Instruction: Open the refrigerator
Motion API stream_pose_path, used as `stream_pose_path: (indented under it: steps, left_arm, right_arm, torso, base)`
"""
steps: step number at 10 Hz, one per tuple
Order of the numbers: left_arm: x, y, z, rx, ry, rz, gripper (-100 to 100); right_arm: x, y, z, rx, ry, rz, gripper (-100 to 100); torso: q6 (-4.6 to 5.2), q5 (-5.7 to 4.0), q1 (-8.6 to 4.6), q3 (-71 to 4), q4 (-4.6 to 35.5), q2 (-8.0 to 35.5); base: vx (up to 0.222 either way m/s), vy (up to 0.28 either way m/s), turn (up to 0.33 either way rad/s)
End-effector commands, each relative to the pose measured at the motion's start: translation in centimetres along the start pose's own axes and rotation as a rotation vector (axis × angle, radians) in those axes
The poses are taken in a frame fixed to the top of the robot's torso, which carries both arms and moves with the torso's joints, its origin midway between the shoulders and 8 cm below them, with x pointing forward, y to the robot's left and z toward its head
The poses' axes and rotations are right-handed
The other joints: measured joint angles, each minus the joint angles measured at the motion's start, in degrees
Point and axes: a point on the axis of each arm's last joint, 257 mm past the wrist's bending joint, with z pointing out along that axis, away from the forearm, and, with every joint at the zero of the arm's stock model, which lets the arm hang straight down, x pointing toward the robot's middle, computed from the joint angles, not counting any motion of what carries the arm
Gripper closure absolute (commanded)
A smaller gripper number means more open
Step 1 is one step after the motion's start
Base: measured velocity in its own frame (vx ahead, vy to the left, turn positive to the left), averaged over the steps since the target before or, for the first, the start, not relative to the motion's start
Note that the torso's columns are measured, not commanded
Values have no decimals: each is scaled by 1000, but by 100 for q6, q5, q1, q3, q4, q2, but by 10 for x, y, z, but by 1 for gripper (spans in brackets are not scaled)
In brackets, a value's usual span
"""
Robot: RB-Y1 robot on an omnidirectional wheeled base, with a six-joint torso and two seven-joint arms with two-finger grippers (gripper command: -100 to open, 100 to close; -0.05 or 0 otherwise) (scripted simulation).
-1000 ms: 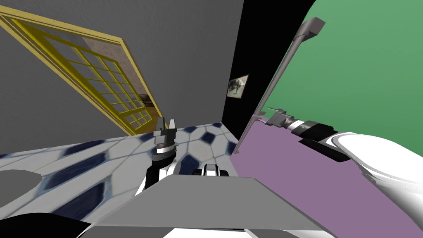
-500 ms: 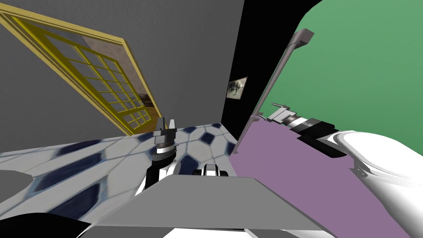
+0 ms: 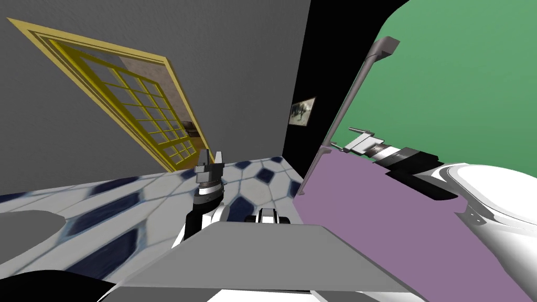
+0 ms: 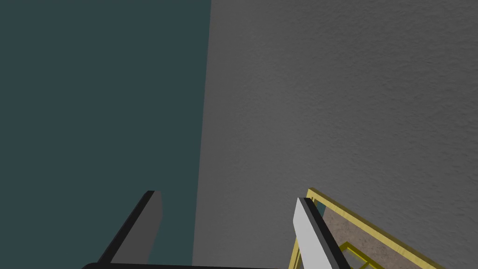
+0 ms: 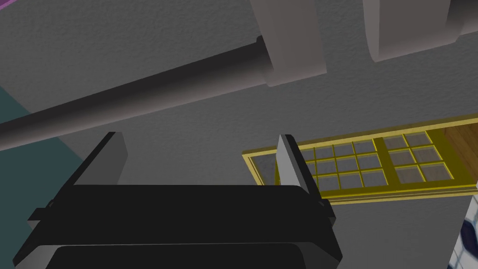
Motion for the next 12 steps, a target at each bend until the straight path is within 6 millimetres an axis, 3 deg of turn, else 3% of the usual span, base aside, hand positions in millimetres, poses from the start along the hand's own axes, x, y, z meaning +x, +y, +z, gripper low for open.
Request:
stream_pose_path:
  steps: [1,2,4,6,7,9,10,11,12]
  left_arm:
    - [0,0,0,0,0,0,0]
    - [0,0,0,0,0,0,0]
    - [0,0,0,0,0,0,0]
    - [0,0,0,0,0,0,0]
    - [0,0,0,0,0,0,0]
    - [0,0,0,0,0,0,0]
    - [0,0,0,0,0,0,0]
    - [0,0,0,0,0,0,0]
    - [0,0,0,0,0,0,0]
  right_arm:
    - [26,-3,-7,-1,48,20,-100]
    - [20,-20,-9,-12,32,-45,-100]
    - [45,-19,-18,-17,74,-13,-100]
    - [55,-20,-21,-11,92,-1,-100]
    - [52,-37,-26,-22,81,-56,-100]
    - [75,-37,-36,-20,121,-23,-100]
    - [80,-37,-37,-17,130,-17,-100]
    - [72,-57,-41,-19,110,-77,-100]
    - [83,-54,-47,-28,127,-56,-100]
  torso:
    - [4,-1,8,8,0,5]
    - [3,-8,-11,12,2,11]
    - [-20,33,23,-14,6,-4]
    - [0,20,-8,-3,12,10]
    - [-4,11,-29,-4,11,10]
    - [-17,50,17,-24,12,-5]
    - [-14,46,9,-21,13,-2]
    - [-13,35,-6,-14,13,5]
    - [-38,56,10,-29,15,-2]
  base:
    - [2,21,-12]
    - [-3,105,107]
    - [-6,66,61]
    - [-3,7,-4]
    - [-5,111,131]
    - [1,70,47]
    - [6,9,-14]
    - [-10,93,122]
    - [-10,100,114]
